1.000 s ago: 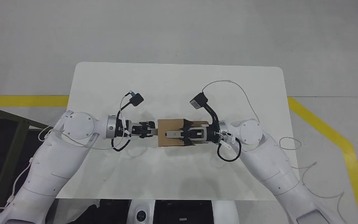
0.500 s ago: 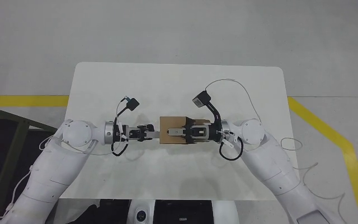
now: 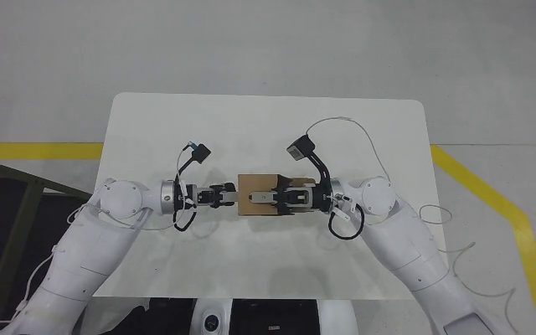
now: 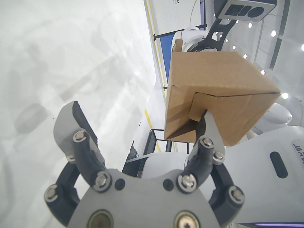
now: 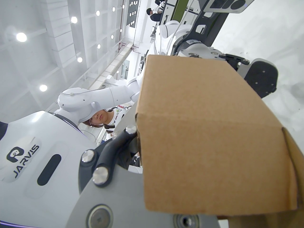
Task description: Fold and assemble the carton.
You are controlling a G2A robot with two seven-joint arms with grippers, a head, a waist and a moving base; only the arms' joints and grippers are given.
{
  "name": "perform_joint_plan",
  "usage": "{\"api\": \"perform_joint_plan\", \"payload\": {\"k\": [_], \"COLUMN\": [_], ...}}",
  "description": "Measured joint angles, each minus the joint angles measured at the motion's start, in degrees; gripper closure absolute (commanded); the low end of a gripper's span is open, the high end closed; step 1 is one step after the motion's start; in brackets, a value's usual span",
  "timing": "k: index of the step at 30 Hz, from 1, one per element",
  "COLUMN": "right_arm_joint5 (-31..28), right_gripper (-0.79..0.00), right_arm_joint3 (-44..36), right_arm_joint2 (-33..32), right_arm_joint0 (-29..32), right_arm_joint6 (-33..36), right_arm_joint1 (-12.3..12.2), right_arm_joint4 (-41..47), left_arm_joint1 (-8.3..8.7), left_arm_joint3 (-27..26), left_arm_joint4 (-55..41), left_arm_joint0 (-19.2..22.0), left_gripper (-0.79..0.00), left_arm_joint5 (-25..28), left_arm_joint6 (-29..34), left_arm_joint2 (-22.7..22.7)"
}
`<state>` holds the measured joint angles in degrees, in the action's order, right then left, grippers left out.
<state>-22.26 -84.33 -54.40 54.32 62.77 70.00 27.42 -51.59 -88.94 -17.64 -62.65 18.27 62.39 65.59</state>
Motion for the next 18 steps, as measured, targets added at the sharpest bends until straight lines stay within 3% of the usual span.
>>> {"api": "perform_joint_plan", "payload": {"k": [18], "right_arm_joint5": [-0.07], "right_gripper": [0.000], "right_arm_joint3": [0.17], "right_arm_joint2": [-0.30], "right_arm_joint0": [0.58], "right_arm_joint6": [0.09], "right_arm_joint1": [0.07], "right_arm_joint4": [-0.06], "left_arm_joint1": [-0.67], "left_arm_joint3": [0.35], "left_arm_joint4": [-0.65], "left_arm_joint0": [1.12], "left_gripper": [-0.785], "left_arm_joint5": [0.05], "left_arm_joint6": [0.74], "left_arm_joint2": [-1.26]}}
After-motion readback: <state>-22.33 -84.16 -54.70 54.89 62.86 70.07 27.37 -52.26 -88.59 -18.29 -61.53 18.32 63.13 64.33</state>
